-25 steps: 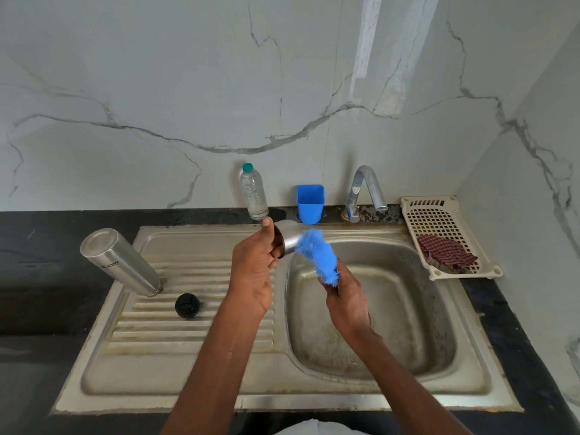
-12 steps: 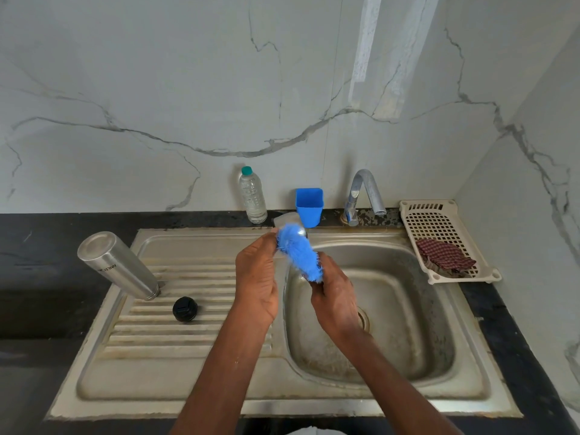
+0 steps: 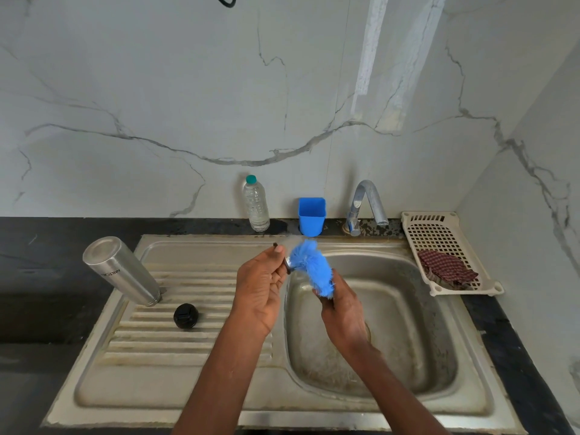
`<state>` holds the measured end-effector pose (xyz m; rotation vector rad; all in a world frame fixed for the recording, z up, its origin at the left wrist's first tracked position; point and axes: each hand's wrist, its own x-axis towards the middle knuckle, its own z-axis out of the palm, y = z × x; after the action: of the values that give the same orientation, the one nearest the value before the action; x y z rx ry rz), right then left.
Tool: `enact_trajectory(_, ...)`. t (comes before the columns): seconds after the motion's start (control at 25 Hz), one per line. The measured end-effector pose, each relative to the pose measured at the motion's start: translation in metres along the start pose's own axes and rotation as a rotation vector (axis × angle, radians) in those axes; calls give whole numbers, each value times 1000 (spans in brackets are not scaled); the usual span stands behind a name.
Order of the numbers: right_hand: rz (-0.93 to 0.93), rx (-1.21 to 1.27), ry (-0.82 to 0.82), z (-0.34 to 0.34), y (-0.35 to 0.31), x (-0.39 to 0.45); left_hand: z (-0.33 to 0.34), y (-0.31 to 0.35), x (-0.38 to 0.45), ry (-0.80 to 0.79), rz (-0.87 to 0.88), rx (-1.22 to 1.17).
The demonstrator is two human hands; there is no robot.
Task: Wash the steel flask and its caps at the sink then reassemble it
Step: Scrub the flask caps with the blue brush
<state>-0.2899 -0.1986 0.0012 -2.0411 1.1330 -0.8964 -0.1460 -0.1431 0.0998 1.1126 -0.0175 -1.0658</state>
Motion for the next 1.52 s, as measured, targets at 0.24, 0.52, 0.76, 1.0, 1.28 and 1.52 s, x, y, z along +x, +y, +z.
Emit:
enact_trajectory(0.24,-15,-29,-74,-4,2,-6,4,2,0,19,63,-2)
enact_trajectory(0.52,14,-21,-54,-3,4,-7,1,4,1,31,46,-31)
enact_trajectory(0.76,-32,-11,-44,1,-5,1,3,6,0,-52,44,-92)
enact_trajectory(1.0,-82,7,-34,-8,-1,6,-1,11,2,-43,-21,-201)
enact_trajectory(1.28,-13,49,-68,-8,1,5,-4,9,3,-49,-77,-139)
enact_trajectory(1.52,12,282,-291,-15,-22,0,-3,7,5,-34,-81,-209)
